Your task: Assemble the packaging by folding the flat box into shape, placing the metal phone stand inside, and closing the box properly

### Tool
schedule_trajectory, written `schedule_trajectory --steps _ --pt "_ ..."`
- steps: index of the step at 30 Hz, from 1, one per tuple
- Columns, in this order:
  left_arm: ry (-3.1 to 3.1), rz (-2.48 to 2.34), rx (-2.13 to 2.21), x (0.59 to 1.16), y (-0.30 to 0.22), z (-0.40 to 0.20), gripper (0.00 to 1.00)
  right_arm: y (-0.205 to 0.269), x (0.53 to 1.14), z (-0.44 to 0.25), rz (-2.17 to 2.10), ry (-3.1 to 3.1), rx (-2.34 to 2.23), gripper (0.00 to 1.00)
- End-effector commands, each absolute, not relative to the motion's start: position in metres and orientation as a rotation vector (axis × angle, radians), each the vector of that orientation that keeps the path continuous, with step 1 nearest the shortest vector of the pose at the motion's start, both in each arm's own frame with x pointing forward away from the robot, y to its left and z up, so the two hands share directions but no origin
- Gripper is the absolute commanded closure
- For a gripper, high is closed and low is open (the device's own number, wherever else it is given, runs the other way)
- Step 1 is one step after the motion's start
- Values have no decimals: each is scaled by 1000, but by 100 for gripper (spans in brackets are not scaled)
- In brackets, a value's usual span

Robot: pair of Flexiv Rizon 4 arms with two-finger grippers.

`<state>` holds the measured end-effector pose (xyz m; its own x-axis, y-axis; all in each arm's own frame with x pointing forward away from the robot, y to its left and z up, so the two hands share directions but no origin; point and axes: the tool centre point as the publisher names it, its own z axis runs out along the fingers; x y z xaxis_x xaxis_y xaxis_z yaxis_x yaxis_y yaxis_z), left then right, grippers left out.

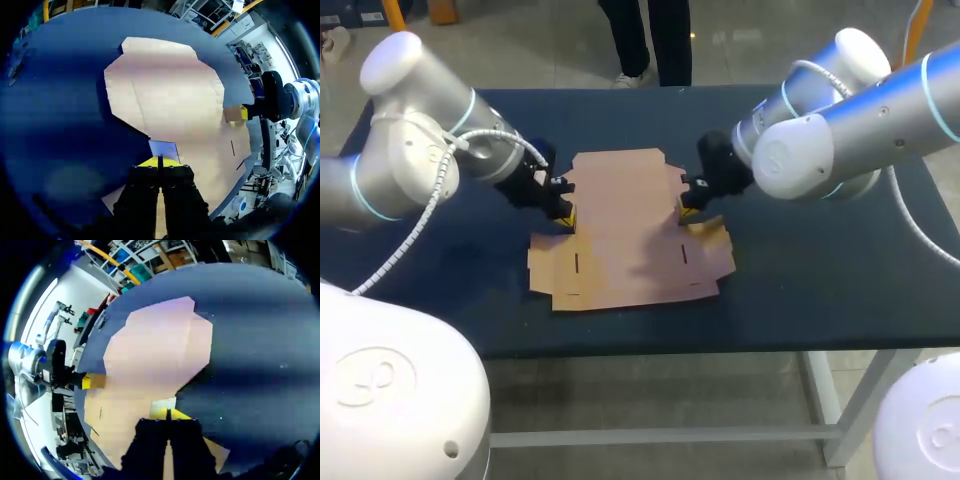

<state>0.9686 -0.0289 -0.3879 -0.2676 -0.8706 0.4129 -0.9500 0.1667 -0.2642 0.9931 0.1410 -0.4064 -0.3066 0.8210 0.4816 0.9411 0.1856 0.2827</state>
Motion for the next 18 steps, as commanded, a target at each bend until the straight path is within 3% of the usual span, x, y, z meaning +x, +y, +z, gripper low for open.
schedule_trajectory --steps 1,18 --pt "-2274 696 1791 971 -33 -387 100 147 994 -406 -773 -2250 -1712 100" --pt "-2285 676 1771 976 -40 -391 100 155 990 -407 -738 -2283 -1731 100"
